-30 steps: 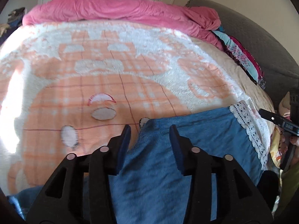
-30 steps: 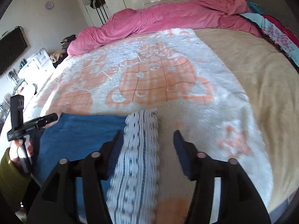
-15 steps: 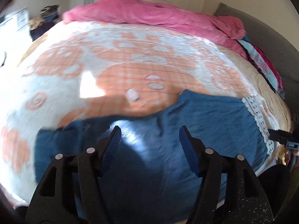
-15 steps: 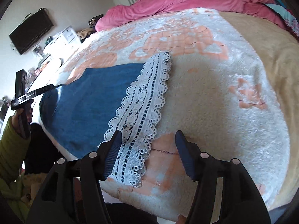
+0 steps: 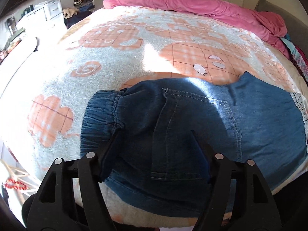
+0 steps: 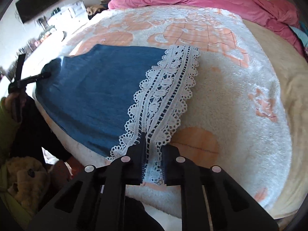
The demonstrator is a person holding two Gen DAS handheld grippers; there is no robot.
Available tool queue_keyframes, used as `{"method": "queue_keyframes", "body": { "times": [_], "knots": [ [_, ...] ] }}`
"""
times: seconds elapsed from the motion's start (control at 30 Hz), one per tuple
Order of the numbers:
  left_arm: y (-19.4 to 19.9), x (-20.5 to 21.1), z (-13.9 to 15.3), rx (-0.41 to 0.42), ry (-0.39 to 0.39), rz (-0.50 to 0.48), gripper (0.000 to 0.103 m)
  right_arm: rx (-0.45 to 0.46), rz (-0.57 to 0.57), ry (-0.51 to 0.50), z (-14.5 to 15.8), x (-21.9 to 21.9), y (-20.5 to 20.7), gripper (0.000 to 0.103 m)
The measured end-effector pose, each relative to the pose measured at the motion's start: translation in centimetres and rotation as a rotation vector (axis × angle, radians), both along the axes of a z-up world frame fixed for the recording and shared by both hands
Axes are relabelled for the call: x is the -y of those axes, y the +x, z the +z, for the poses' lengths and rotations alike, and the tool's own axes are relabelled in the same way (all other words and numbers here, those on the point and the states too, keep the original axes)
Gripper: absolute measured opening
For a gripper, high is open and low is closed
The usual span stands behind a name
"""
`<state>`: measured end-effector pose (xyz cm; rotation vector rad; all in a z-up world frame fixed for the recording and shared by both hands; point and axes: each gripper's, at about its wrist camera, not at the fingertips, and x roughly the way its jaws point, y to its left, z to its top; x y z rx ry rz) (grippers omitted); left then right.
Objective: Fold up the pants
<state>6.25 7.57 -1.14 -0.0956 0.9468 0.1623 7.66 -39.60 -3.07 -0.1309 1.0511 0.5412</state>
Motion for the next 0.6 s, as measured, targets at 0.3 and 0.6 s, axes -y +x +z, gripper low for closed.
{"method": "queue_keyframes", "body": {
  "times": [0.3, 0.6],
  "knots": [
    [-1.9, -0.5, 1.7, 0.094, -0.095, -0.022, 0.061, -0.028, -0.071, -0.054, 0.5, 0.2, 0.0, 0.038],
    [-0.9, 7.3, 6.1, 0.210, -0.057, -0.226, 0.080, 0.249, -0.107, 0.124, 6.9, -4.5, -2.3, 0.062]
  ]
}}
